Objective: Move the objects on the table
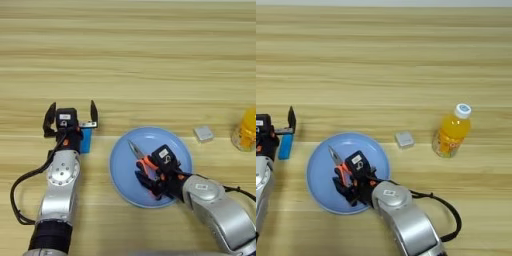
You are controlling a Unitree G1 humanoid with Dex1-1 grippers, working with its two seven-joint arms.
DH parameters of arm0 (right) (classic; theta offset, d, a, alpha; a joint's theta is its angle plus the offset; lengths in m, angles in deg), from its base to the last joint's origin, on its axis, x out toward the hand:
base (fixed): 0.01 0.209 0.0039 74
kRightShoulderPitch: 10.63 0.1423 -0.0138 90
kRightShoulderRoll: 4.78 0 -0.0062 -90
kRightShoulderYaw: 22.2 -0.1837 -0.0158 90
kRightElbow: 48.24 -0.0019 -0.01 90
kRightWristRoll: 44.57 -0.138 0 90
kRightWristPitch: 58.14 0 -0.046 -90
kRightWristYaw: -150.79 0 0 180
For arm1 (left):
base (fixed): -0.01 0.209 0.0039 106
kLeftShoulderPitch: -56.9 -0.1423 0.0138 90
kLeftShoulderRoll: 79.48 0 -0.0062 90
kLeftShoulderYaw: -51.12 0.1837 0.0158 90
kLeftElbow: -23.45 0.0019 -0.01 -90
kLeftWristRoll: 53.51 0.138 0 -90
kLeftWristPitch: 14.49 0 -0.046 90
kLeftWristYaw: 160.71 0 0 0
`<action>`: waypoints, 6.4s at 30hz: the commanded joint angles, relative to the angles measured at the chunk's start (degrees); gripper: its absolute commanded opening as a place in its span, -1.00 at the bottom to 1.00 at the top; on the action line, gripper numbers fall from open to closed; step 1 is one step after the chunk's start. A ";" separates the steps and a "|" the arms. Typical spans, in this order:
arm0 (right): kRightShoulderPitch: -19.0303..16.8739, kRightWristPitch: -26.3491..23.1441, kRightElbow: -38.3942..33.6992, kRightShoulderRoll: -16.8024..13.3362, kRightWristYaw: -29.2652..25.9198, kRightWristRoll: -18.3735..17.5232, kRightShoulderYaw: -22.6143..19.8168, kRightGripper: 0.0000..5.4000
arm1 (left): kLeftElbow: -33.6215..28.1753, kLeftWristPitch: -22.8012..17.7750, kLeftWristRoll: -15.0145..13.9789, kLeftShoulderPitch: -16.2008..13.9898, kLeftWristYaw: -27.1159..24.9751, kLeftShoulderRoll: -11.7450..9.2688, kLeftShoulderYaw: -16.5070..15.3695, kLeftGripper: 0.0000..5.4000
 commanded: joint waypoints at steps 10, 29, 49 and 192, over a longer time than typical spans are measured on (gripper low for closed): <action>-7.84 -10.10 4.36 -5.55 0.59 -0.17 2.42 0.33 | -1.00 -1.46 0.77 0.23 0.62 0.37 0.38 1.00; -6.51 -10.61 5.91 -5.35 1.25 -0.53 2.19 0.95 | -1.56 -1.80 0.86 0.03 0.88 0.63 0.67 1.00; -5.23 -11.79 7.72 -4.76 1.02 -2.44 1.00 0.43 | -2.14 -2.03 0.97 -0.22 1.01 0.85 0.81 1.00; 19.24 -18.54 5.13 1.66 5.03 -30.56 -26.85 -0.17 | -2.15 -2.30 1.06 -0.29 1.30 1.06 0.49 1.00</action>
